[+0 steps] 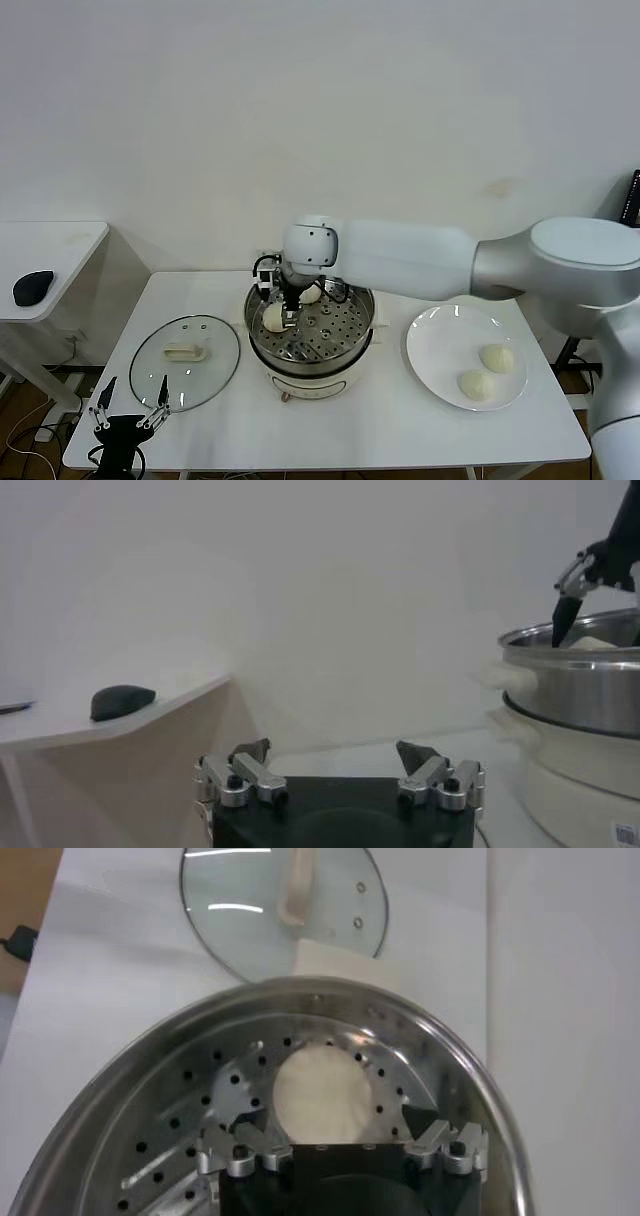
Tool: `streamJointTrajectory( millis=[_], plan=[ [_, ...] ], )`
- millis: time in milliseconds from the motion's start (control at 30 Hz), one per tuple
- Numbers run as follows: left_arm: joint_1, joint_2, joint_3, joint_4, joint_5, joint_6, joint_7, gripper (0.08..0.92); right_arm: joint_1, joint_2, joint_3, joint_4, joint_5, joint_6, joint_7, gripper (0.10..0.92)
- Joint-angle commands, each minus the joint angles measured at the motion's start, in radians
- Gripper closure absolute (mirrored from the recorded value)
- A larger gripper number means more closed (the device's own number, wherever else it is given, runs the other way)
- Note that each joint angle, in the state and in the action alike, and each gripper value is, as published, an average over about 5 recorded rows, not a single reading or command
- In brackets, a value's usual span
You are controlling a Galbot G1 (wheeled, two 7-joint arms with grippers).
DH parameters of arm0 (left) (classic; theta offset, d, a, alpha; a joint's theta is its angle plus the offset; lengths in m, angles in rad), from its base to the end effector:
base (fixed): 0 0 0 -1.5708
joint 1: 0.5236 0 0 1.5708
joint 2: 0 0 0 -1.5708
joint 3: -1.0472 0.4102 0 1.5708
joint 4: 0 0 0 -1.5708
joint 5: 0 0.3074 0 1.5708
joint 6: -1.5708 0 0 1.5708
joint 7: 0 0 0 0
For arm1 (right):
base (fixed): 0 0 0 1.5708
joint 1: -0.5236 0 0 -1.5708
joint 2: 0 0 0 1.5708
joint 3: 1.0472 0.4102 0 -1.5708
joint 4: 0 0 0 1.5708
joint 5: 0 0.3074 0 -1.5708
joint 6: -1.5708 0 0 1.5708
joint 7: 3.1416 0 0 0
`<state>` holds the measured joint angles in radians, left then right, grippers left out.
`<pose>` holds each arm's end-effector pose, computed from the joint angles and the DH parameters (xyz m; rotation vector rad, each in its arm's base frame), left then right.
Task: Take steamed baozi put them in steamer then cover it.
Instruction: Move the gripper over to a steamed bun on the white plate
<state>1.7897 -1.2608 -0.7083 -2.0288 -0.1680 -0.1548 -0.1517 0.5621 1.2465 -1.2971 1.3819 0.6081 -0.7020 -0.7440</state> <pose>0.0335 0.1319 -0.3643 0.2047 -3.0360 -0.3027 0.5392 0.1282 -0.0540 1.4001 -1.5235 1.4187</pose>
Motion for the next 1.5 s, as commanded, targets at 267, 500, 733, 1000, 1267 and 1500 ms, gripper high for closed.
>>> streamJointTrajectory(
  millis=[267,500,733,1000,1267,1500],
  plan=[
    [-0.010,0.005,0.044,0.006,0.018,0.002,0.001,0.177,0.173,-0.638,-0.038,0.394,-0.287,0.223,-0.307,0.203],
    [-0.006,0.000,0.060,0.001,0.032,0.004,0.000,0.177,0.033,-0.815,-0.031,0.456,-0.437,0.222,-0.263,0.203],
    [0.001,-0.013,0.075,-0.001,0.047,0.003,-0.001,0.177,-0.229,-0.967,0.117,0.476,-0.568,0.282,-0.250,0.203],
    [-0.005,-0.015,0.087,0.013,0.060,0.005,-0.002,0.177,-0.518,-1.005,0.344,0.451,-0.653,0.312,-0.233,0.203],
    [0.010,-0.024,0.085,0.007,0.072,0.006,-0.003,0.177,-0.704,-0.971,0.468,0.413,-0.703,0.317,-0.214,0.203],
    [0.015,-0.029,0.083,0.012,0.074,0.003,-0.004,0.177,-0.779,-0.929,0.526,0.347,-0.741,0.327,-0.205,0.203]
  ],
)
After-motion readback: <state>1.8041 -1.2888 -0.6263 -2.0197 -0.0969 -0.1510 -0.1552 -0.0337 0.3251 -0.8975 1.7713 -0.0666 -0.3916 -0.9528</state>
